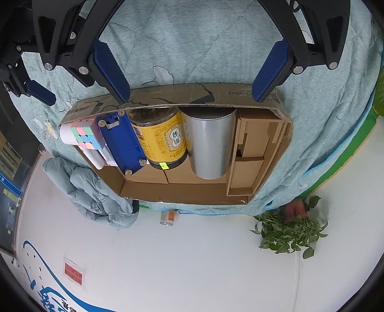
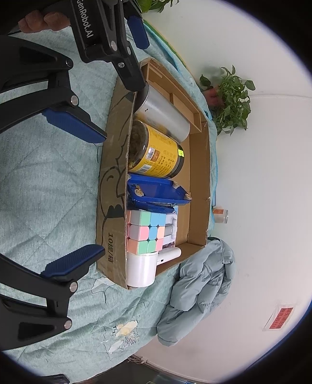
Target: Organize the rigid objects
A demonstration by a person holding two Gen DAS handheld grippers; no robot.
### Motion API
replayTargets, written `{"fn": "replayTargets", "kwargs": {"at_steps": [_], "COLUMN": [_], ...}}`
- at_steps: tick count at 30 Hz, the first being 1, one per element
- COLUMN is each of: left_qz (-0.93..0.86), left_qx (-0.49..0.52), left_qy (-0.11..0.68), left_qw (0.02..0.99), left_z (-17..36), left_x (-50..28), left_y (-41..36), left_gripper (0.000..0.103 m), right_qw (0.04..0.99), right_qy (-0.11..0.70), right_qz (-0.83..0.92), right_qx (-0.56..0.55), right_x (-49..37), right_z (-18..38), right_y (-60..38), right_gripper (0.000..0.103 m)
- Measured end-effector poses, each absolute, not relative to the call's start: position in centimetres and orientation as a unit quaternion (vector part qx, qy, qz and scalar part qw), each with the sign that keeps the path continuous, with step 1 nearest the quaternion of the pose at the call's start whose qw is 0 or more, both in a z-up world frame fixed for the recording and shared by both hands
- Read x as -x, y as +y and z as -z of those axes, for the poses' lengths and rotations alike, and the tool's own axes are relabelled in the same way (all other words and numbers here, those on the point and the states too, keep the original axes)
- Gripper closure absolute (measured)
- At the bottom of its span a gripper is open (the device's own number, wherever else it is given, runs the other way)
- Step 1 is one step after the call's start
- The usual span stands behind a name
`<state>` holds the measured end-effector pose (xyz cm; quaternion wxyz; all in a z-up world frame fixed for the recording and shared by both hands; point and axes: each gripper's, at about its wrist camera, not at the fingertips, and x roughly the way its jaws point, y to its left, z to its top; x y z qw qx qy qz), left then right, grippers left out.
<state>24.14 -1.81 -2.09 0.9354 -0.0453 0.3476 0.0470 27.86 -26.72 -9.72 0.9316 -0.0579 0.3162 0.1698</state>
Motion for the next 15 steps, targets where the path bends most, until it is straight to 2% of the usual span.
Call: {"fn": "replayTargets", "kwargs": {"at_steps": [15], "left_qz": [-0.048], "left_qx": [0.044], "left_qy": [0.356], "left_qw": [0.932], "left_z": [2.58], "left_x": [-24.97], "left_y": [-1.43], "left_gripper": [0.001], "right_qw": [0.931], "right_qy": [0.320], "right_qz": [-0.168], "right_qx": [0.058], "right_x": [-28.59], "right_z": [10.12], "right_y": [-27.15], "right_gripper": [0.016]}}
